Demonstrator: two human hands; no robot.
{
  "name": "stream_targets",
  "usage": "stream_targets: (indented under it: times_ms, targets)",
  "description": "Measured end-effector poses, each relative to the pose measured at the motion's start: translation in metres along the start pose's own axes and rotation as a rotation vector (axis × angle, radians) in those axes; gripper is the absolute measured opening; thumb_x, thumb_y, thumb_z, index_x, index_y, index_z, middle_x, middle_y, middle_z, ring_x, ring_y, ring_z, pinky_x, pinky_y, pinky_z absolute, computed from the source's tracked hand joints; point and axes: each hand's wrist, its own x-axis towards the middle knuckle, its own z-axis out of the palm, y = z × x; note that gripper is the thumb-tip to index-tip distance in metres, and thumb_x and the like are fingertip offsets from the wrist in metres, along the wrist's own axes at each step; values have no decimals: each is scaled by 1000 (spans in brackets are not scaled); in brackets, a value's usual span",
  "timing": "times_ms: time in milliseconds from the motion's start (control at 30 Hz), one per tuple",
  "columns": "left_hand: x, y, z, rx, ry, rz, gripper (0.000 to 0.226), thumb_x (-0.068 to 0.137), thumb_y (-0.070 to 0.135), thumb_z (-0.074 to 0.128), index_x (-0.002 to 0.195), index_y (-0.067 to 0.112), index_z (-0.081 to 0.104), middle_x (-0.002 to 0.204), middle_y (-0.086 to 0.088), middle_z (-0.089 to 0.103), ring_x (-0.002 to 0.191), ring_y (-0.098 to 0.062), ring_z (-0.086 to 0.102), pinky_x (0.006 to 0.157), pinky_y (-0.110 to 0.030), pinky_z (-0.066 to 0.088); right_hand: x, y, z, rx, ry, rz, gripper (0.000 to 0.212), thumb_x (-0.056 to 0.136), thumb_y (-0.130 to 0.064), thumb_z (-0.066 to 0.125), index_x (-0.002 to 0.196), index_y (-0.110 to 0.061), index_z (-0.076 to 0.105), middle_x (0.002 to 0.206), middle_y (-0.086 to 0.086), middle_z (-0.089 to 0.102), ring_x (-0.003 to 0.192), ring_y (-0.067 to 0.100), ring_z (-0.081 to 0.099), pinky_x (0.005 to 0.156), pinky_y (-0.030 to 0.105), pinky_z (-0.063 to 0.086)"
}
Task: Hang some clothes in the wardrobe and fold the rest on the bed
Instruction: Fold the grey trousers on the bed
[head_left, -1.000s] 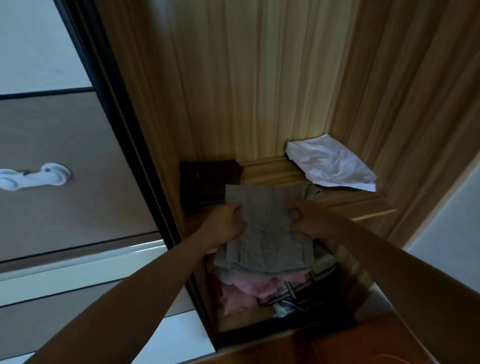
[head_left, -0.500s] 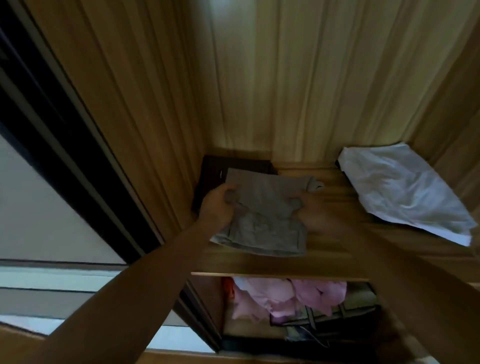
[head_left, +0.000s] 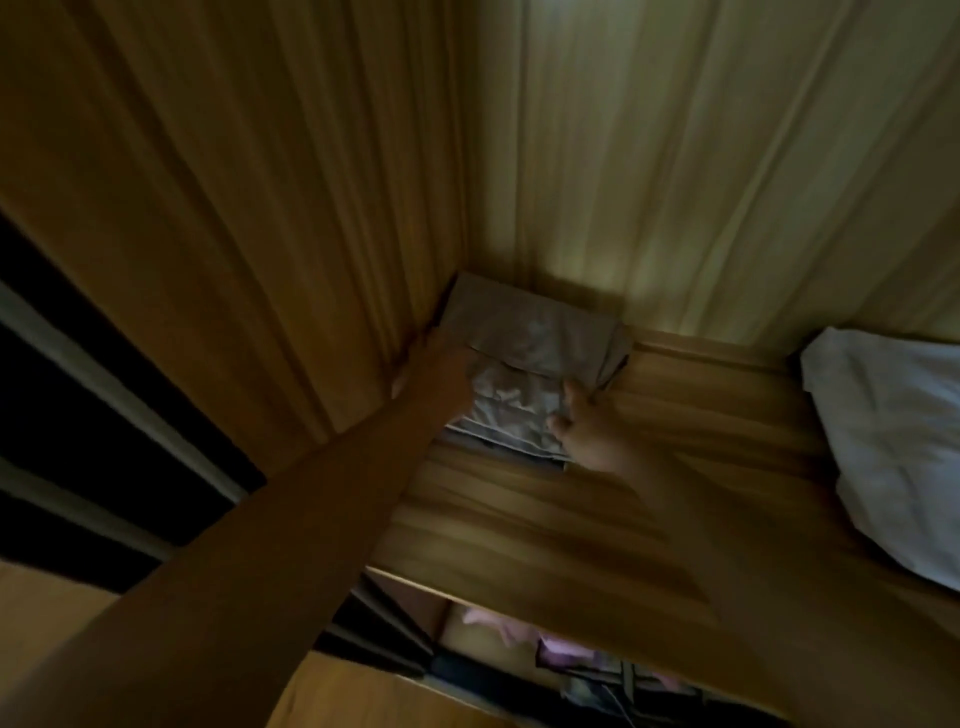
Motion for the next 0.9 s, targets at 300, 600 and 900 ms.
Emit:
stream_targets:
  times_ms: [300, 600, 900]
  targets:
    - [52, 8, 45, 182, 134, 131, 58, 106, 49, 22, 160, 33, 8, 168, -12, -12, 154, -30, -13, 124, -51, 9, 76, -12, -4, -214, 319, -71, 71, 95, -74, 21, 157, -43, 10, 169, 8, -12, 149, 41, -27, 114, 71, -11]
    - [81, -3, 76, 209, 217, 167, 59, 102, 43, 28, 157, 22, 32, 165, -12, 25, 154, -28, 16, 124, -39, 16, 129, 3, 21, -139, 334, -57, 76, 89, -76, 24, 157, -42, 19, 169, 11, 1, 152, 47, -6, 116, 71, 7]
    - [121, 6, 74, 183, 198, 176, 55, 104, 42, 33, 155, 22, 33, 164, -8, 26, 153, -26, 18, 123, -39, 19, 153, 0, -2, -58, 354, -41, 72, 95, -70, 37, 158, -37, 22, 169, 10, 2, 152, 46, -5, 119, 66, 6]
